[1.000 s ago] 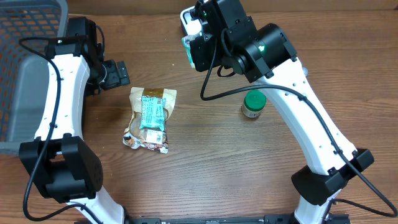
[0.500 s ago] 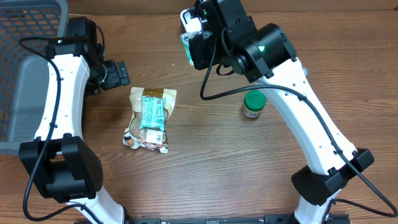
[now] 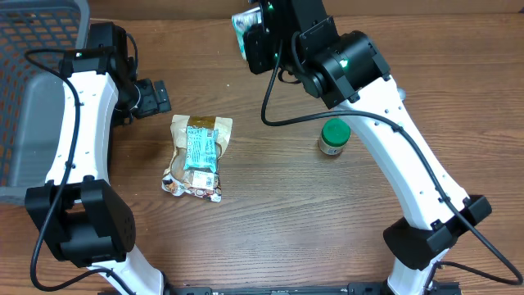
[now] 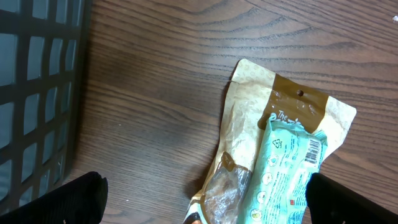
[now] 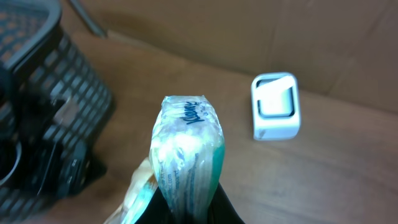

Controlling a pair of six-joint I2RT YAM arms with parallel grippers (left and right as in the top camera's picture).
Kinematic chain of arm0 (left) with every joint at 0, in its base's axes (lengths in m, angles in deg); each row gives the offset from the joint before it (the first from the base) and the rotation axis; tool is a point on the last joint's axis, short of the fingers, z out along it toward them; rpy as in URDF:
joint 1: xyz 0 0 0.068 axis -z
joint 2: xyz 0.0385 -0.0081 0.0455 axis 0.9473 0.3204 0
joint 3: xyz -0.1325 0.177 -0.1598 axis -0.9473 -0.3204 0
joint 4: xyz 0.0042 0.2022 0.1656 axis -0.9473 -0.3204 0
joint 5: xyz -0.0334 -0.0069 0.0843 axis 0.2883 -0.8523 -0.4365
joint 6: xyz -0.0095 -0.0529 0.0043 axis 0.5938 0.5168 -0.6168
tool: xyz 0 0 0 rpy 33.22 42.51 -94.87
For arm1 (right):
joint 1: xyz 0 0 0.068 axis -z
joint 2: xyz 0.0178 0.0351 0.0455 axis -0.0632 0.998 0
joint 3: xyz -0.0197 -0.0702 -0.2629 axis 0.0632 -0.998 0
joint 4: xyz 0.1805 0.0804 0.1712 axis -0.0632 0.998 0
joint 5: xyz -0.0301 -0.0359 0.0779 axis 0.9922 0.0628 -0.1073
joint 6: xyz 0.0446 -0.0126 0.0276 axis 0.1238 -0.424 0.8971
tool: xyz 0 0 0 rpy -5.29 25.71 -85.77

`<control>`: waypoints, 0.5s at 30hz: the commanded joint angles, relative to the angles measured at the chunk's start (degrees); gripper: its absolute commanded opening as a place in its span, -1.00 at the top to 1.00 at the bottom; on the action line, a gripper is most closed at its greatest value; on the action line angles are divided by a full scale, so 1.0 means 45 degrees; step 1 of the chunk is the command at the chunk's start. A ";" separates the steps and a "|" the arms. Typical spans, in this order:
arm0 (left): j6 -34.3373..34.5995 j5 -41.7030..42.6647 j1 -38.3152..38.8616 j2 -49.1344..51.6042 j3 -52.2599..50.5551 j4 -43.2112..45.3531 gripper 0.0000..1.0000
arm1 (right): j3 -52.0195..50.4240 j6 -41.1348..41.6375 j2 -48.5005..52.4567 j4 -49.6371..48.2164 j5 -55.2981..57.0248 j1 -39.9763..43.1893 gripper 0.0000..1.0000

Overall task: Scan the item barcode
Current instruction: 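Tilt the pack's end toward the scanner window with the right gripper, then hold the Kleenex pack over the scanner window with the right gripper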

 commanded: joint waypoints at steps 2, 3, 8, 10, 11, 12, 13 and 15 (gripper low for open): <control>-0.0194 0.0092 0.0092 -0.0078 -0.0024 -0.0015 -0.99 | 0.0257 -0.0350 0.0549 -0.0913 0.1758 -0.0005 0.93; -0.0194 0.0092 0.0092 -0.0078 -0.0024 -0.0015 -0.99 | 0.0257 -0.0612 0.0631 -0.1156 0.1749 0.0019 0.93; -0.0194 0.0092 0.0092 -0.0078 -0.0024 -0.0015 -0.99 | 0.0253 -0.1064 0.1253 -0.2283 0.1758 0.0146 0.93; -0.0194 0.0092 0.0092 -0.0078 -0.0024 -0.0015 -0.99 | 0.0253 -0.1064 0.1569 -0.2647 0.1758 0.0238 0.93; -0.0194 0.0092 0.0092 -0.0078 -0.0024 -0.0015 -0.99 | 0.0253 -0.1064 0.1729 -0.2793 0.1758 0.0291 0.92; -0.0194 0.0092 0.0092 -0.0078 -0.0024 -0.0015 -0.99 | 0.0253 -0.1069 0.1889 -0.2943 0.1758 0.0355 0.93; -0.0194 0.0092 0.0092 -0.0078 -0.0024 -0.0015 -0.99 | 0.0248 -0.1069 0.2064 -0.3094 0.1758 0.0418 0.93; -0.0194 0.0092 0.0092 -0.0078 -0.0024 -0.0015 -0.99 | 0.0248 -0.1069 0.2424 -0.3429 0.1763 0.0568 0.93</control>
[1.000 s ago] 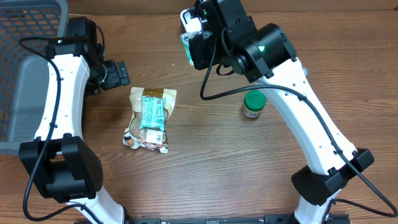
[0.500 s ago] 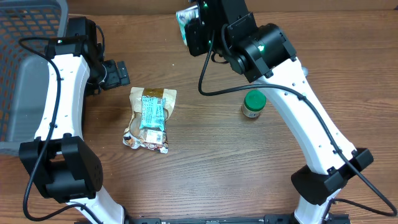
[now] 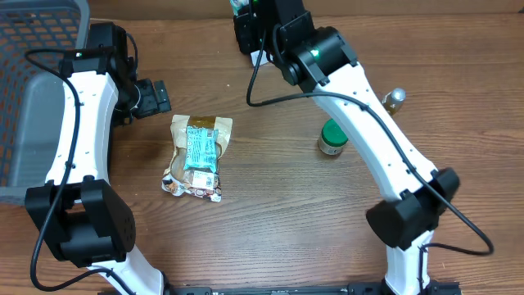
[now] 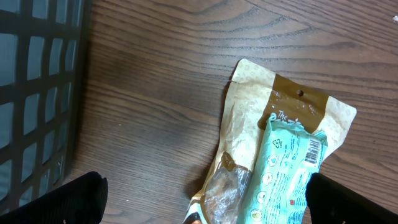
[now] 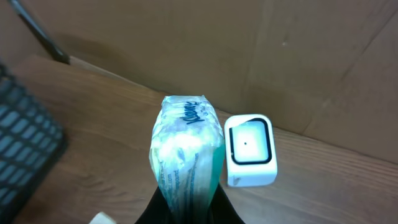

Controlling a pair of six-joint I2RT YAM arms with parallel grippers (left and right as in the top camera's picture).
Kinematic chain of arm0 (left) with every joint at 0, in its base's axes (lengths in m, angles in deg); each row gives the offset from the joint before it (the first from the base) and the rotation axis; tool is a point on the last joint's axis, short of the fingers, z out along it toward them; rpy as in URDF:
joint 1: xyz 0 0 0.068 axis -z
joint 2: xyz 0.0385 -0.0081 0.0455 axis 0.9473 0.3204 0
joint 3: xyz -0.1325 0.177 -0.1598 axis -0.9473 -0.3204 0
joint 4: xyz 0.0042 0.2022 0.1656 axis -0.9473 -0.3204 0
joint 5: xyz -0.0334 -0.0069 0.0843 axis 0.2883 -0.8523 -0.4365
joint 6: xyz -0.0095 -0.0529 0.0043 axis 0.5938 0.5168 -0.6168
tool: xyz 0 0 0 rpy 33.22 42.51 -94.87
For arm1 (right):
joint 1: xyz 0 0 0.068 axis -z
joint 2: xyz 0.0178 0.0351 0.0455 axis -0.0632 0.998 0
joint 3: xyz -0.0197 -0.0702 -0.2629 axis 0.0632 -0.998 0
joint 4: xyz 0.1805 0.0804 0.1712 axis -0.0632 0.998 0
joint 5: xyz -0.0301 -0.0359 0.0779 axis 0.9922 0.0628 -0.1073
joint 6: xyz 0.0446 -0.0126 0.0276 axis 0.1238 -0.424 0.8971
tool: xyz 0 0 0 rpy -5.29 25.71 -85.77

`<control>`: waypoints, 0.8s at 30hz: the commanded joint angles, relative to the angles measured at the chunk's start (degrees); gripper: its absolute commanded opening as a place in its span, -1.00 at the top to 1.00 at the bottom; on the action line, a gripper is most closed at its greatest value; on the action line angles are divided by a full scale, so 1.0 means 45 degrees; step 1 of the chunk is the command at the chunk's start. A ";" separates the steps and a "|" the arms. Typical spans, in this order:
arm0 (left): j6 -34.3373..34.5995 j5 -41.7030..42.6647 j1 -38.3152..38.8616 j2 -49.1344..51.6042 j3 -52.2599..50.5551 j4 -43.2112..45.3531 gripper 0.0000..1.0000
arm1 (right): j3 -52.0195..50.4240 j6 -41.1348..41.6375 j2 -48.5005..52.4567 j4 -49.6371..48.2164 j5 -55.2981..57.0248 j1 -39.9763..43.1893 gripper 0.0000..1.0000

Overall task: Scan the item barcode
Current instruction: 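Hold the Kleenex pack over the scanner window with the right gripper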

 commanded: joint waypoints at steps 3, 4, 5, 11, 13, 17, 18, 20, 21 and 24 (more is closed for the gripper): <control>-0.0194 0.0092 0.0092 -0.0078 -0.0024 -0.0015 -0.99 | 0.0243 -0.0160 0.1137 -0.0811 0.0442 0.0636 0.93; -0.0194 0.0092 0.0092 -0.0078 -0.0024 -0.0015 -0.99 | 0.0243 -0.0194 0.1311 -0.0918 0.0427 0.0733 0.93; -0.0194 0.0092 0.0092 -0.0078 -0.0024 -0.0015 -0.99 | 0.0243 -0.0194 0.1491 -0.1039 0.0427 0.0835 0.93; -0.0194 0.0092 0.0092 -0.0078 -0.0024 -0.0015 -0.99 | 0.0243 -0.0194 0.2574 -0.1802 0.0423 0.1413 0.93; -0.0194 0.0092 0.0092 -0.0078 -0.0024 -0.0015 -0.99 | 0.0243 -0.0194 0.2909 -0.2069 0.0418 0.1554 0.93; -0.0194 0.0092 0.0092 -0.0078 -0.0024 -0.0015 -0.99 | 0.0243 -0.0189 0.3487 -0.2764 0.0418 0.1647 0.93; -0.0194 0.0092 0.0092 -0.0078 -0.0024 -0.0015 -0.99 | 0.0243 -0.0189 0.3589 -0.3007 0.0413 0.1647 0.93; -0.0194 0.0092 0.0092 -0.0078 -0.0024 -0.0015 -0.99 | 0.0243 -0.0194 0.3813 -0.3546 0.0413 0.1642 0.93; -0.0194 0.0092 0.0092 -0.0078 -0.0024 -0.0015 -0.99 | 0.0233 -0.0194 0.3944 -0.3871 0.0418 0.1642 0.93; -0.0194 0.0092 0.0092 -0.0078 -0.0024 -0.0015 -0.99 | 0.0034 -0.0189 0.4065 -0.4716 0.0418 0.1642 0.92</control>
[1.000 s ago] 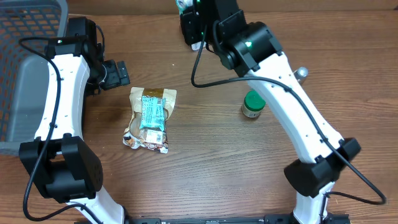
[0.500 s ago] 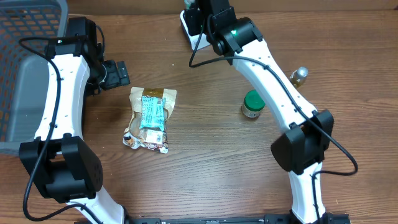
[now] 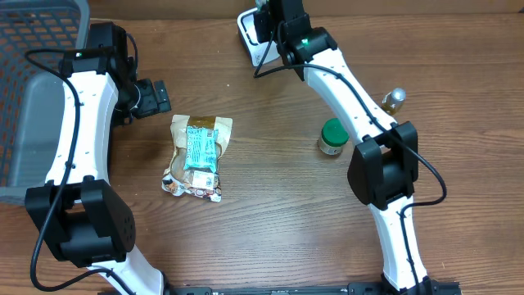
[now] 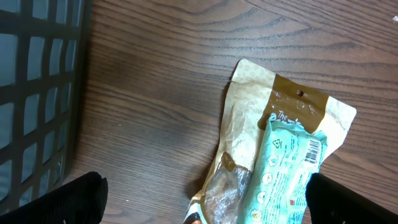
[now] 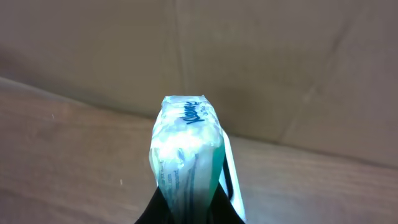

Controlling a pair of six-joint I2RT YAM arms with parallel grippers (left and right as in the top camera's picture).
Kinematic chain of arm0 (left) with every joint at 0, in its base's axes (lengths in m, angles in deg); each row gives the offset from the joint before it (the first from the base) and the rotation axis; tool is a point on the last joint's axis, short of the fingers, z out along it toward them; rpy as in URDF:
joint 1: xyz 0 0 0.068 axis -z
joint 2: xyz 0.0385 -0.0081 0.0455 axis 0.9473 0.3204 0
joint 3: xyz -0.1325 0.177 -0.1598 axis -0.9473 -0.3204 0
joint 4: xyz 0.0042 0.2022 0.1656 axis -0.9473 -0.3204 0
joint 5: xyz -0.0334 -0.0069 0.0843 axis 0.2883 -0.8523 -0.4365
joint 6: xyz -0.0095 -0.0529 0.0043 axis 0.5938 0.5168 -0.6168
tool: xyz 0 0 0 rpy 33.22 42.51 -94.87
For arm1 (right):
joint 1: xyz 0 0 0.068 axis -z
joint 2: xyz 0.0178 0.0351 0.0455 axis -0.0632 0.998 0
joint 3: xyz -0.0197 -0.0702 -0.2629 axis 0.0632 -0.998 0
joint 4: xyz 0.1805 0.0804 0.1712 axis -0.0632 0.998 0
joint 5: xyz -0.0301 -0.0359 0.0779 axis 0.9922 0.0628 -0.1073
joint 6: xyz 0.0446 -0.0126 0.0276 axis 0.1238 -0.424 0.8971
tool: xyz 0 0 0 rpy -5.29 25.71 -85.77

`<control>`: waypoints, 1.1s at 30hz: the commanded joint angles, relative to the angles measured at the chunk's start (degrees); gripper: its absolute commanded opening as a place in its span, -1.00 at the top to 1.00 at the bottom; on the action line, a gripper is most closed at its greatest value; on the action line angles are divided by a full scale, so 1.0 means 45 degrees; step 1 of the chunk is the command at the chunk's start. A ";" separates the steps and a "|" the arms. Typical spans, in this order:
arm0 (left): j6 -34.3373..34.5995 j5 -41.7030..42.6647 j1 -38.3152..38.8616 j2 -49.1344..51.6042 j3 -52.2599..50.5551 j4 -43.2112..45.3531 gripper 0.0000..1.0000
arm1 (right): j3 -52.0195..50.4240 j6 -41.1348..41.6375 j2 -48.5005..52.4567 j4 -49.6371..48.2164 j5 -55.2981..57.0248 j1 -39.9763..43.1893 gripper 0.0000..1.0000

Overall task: Scan the item barcode
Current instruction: 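Hold the Kleenex pack over the scanner window with the right gripper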

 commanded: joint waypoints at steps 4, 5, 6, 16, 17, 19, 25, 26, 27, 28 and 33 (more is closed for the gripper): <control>-0.0194 0.0092 0.0092 -0.0078 -0.0024 -0.0019 -0.99 | -0.0097 -0.0063 0.0413 -0.1229 0.0117 -0.0029 0.93; -0.0194 0.0092 0.0092 -0.0078 -0.0024 -0.0019 -0.99 | -0.0097 -0.0063 0.0476 -0.1345 0.0112 -0.0029 0.93; -0.0194 0.0092 0.0092 -0.0078 -0.0024 -0.0019 -0.99 | -0.0097 -0.0063 0.0612 -0.1462 0.0117 -0.0029 0.93; -0.0194 0.0092 0.0092 -0.0078 -0.0024 -0.0019 -0.99 | -0.0097 -0.0063 0.1700 -0.1996 0.0078 -0.0029 0.93; -0.0194 0.0092 0.0092 -0.0078 -0.0024 -0.0019 -0.99 | -0.0097 -0.0063 0.1724 -0.2011 0.0073 -0.0029 0.93; -0.0194 0.0092 0.0092 -0.0078 -0.0024 -0.0019 -0.99 | -0.0097 -0.0063 0.1909 -0.2025 0.0083 -0.0024 0.93; -0.0194 0.0092 0.0092 -0.0078 -0.0024 -0.0019 -0.99 | -0.0097 -0.0063 0.2050 -0.2064 0.0083 0.0010 0.93; -0.0194 0.0092 0.0092 -0.0078 -0.0024 -0.0019 -0.99 | -0.0097 -0.0063 0.2050 -0.2035 0.0083 0.0010 0.93; -0.0194 0.0092 0.0092 -0.0078 -0.0024 -0.0019 -0.99 | -0.0097 -0.0063 0.2050 -0.1991 0.0083 0.0010 0.93; -0.0194 0.0092 0.0092 -0.0078 -0.0024 -0.0019 -0.99 | -0.0097 -0.0063 0.2050 -0.1943 0.0083 0.0015 0.93; -0.0194 0.0092 0.0092 -0.0078 -0.0024 -0.0019 -0.99 | -0.0097 -0.0063 0.2050 -0.1855 0.0083 0.0044 0.93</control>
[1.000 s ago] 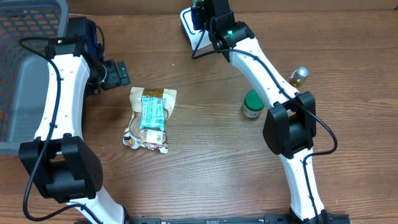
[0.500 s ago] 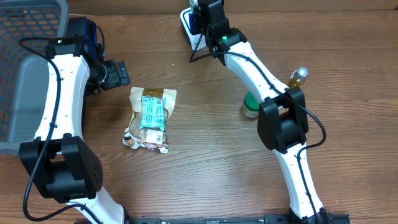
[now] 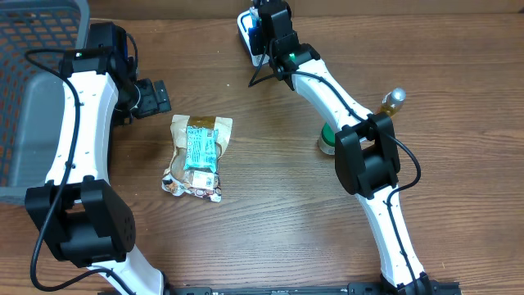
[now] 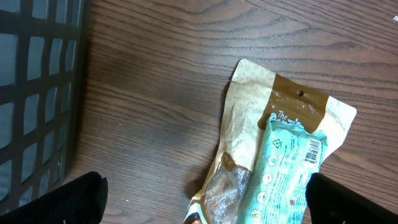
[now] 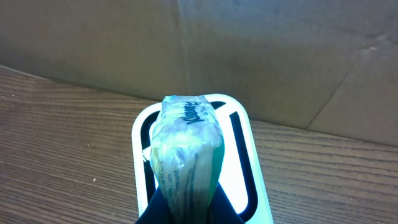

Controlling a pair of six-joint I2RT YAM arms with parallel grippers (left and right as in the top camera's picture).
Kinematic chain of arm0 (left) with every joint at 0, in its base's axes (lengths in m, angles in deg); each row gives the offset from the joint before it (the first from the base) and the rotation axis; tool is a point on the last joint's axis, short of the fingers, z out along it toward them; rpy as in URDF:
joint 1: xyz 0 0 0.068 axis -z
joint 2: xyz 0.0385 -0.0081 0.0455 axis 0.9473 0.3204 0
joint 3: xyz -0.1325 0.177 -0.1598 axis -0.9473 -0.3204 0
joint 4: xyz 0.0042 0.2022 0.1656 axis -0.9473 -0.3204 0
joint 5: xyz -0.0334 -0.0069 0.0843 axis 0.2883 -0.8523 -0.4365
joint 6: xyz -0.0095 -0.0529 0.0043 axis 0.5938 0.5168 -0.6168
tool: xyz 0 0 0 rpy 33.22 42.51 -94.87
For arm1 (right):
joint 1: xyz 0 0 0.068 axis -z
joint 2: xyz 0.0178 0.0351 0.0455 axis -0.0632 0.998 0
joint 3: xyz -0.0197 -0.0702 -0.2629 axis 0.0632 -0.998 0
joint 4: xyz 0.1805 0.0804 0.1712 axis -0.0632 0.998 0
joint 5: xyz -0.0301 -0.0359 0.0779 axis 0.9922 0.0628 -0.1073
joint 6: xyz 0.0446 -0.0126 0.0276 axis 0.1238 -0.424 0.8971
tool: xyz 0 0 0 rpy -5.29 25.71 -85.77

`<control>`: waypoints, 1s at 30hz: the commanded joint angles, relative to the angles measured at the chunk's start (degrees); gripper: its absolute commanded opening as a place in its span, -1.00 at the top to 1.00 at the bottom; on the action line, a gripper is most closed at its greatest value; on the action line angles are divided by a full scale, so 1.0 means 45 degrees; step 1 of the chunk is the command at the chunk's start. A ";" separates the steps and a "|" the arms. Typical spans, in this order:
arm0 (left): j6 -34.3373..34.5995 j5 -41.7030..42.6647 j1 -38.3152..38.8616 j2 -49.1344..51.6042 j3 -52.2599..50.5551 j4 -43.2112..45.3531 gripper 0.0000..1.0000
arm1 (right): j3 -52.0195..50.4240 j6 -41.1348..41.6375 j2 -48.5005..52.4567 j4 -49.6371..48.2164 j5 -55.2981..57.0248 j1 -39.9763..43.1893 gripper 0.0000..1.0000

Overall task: Scan the item barcode
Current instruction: 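Hold the Kleenex pack over the scanner window with the right gripper, then lower the pack onto the table beside the green-capped tub and release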

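My right gripper (image 5: 186,210) is shut on a clear and teal plastic packet (image 5: 185,152), held end-up. Directly behind the packet lies the white barcode scanner (image 5: 252,163), its black-framed window lit. In the overhead view the right gripper (image 3: 266,26) sits at the back edge of the table over the scanner (image 3: 245,24). My left gripper (image 4: 205,200) is open, its fingers (image 4: 71,198) wide apart above a beige and brown pouch (image 4: 249,118) with a teal barcoded packet (image 4: 283,171) lying on it. Both appear in the overhead view as one pile (image 3: 196,156).
A black mesh basket (image 3: 37,33) stands at the far left. A green-lidded jar (image 3: 332,138) and a small silver-capped bottle (image 3: 394,98) stand to the right, beside the right arm. A cardboard wall (image 5: 249,50) rises behind the scanner.
The right gripper with the packet has come closer to the scanner, whose white body and window now spread out on both sides of the packet. The left arm has not moved.
The right gripper held the packet up with the scanner far off to the right. Then the scanner was just beside the packet, then mostly hidden behind it, and now it lies large and close under the packet. The left gripper stayed open over the pouch throughout.
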 commanded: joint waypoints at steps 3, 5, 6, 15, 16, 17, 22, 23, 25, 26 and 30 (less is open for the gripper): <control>-0.0194 0.0092 0.0092 -0.0078 -0.0024 -0.0019 -0.99 | -0.0010 -0.0058 -0.0131 0.0078 0.0087 0.0049 0.92; -0.0194 0.0092 0.0092 -0.0078 -0.0024 -0.0019 -0.99 | -0.0005 -0.0053 -0.0393 0.0248 0.0087 0.0049 0.93; -0.0194 0.0092 0.0092 -0.0078 -0.0024 -0.0019 -0.99 | -0.0005 -0.0053 -0.0607 0.0384 0.0087 0.0049 0.93; -0.0194 0.0092 0.0092 -0.0078 -0.0024 -0.0019 -0.99 | -0.0005 0.0044 -0.3186 0.5129 0.0087 0.0049 0.93; -0.0194 0.0092 0.0092 -0.0078 -0.0024 -0.0019 -0.99 | -0.0005 0.0044 -0.3342 0.5799 0.0087 0.0049 0.93; -0.0194 0.0092 0.0092 -0.0078 -0.0024 -0.0019 -0.99 | -0.0005 0.0044 -0.3521 0.6766 0.0087 0.0049 0.93; -0.0194 0.0092 0.0092 -0.0078 -0.0024 -0.0019 -0.99 | -0.0049 0.0219 -0.3657 1.1239 0.0083 0.0049 0.93; -0.0194 0.0092 0.0092 -0.0078 -0.0024 -0.0019 -0.99 | -0.0058 0.0461 -0.3560 1.2012 0.0083 0.0049 0.93; -0.0194 0.0092 0.0092 -0.0078 -0.0024 -0.0019 -0.99 | -0.0063 0.1069 -0.3405 1.3498 0.0083 0.0053 0.93; -0.0194 0.0092 0.0092 -0.0078 -0.0024 -0.0019 -0.99 | -0.0063 0.1345 -0.3356 1.4086 0.0083 0.0049 0.93; -0.0194 0.0092 0.0092 -0.0078 -0.0024 -0.0019 -0.99 | -0.0253 0.2560 -0.3133 1.5596 0.0073 0.0049 0.93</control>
